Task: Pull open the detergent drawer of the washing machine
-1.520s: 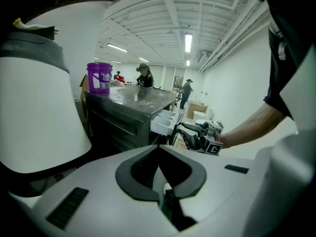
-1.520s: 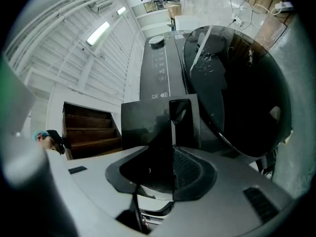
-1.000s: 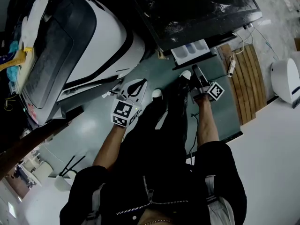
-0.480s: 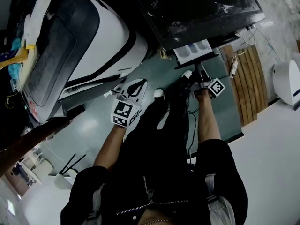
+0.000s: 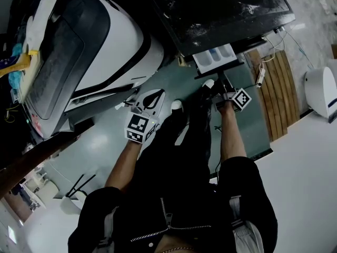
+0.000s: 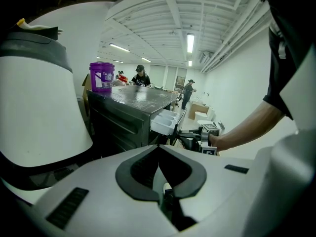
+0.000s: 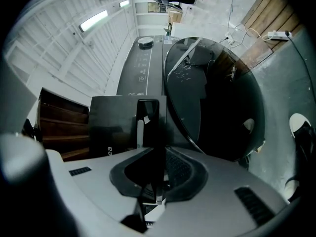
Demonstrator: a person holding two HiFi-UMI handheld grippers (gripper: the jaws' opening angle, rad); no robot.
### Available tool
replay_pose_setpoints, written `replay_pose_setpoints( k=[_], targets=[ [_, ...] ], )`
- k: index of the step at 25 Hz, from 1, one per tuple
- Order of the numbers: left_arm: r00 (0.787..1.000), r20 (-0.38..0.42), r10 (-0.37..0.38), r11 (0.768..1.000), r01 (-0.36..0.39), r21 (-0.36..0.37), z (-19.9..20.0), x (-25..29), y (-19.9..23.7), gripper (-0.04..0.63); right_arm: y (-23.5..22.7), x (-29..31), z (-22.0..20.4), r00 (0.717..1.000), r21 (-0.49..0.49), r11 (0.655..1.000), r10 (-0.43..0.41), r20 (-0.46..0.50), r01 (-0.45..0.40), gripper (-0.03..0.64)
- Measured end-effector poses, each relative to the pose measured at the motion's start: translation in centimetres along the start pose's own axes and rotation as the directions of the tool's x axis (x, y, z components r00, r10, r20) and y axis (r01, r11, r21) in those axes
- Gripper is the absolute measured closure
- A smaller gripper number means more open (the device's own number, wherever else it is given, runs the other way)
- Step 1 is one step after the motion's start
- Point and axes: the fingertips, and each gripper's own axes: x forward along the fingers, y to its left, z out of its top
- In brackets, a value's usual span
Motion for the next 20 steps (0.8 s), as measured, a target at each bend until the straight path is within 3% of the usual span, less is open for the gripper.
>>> replay_pose_setpoints(
  k=[20],
  targets=[
    [0.999,0.011,-0.045,0.999,0.044,0.025,0.9,0.7,-1.1,0.574,-0.7,-6.0,-0.3,1.0,0.013,1.0,-0.018,0.023,0.018,0.563]
  ],
)
